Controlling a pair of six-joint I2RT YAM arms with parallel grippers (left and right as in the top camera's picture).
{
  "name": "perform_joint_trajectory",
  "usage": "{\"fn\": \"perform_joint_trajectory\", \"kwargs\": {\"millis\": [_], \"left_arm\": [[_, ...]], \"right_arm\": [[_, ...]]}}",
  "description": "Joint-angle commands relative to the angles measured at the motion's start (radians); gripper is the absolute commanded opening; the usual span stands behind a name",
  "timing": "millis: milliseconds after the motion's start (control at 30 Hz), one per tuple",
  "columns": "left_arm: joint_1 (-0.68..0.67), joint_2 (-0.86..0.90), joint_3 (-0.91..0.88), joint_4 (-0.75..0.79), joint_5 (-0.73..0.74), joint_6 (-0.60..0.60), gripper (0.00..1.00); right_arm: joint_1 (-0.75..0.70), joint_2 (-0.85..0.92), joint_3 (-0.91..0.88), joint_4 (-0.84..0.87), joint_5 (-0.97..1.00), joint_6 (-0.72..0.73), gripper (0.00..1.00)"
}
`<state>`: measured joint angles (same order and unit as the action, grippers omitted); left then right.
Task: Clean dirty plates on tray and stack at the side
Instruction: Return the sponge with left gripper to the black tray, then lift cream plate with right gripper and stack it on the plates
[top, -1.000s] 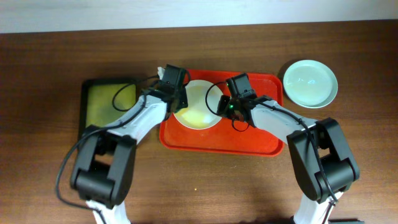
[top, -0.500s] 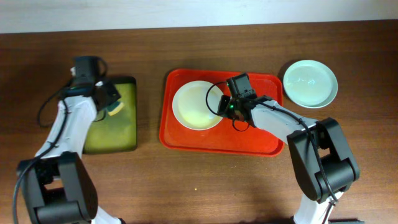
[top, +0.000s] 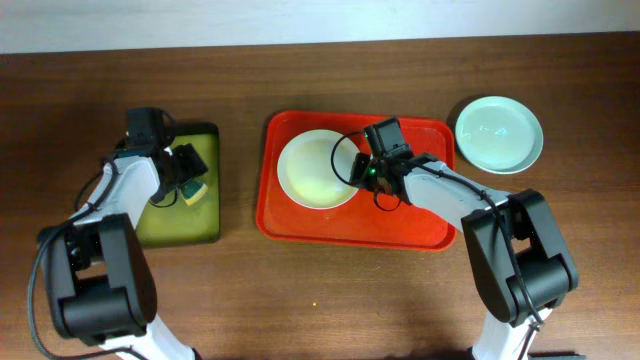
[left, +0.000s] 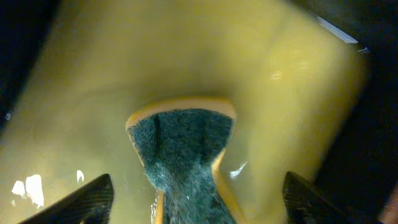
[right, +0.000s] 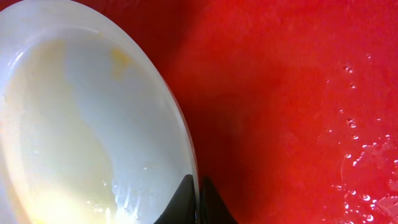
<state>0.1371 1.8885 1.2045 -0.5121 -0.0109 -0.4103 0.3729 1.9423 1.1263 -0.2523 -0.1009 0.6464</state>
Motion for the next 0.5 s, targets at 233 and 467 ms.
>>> {"fn": "perform_joint_trajectory", "kwargs": {"millis": [233, 467], "left_arm": [[0.003, -0.236, 0.029, -0.092, 0.008, 0.004, 0.99], [0.003, -0.236, 0.029, -0.092, 0.008, 0.004, 0.99]], "right_arm": [[-0.008, 0.008, -0.014, 0.0, 0.035, -0.057, 0.04], [-0.007, -0.108, 0.004, -0.084, 0.068, -0.28, 0.04]]}}
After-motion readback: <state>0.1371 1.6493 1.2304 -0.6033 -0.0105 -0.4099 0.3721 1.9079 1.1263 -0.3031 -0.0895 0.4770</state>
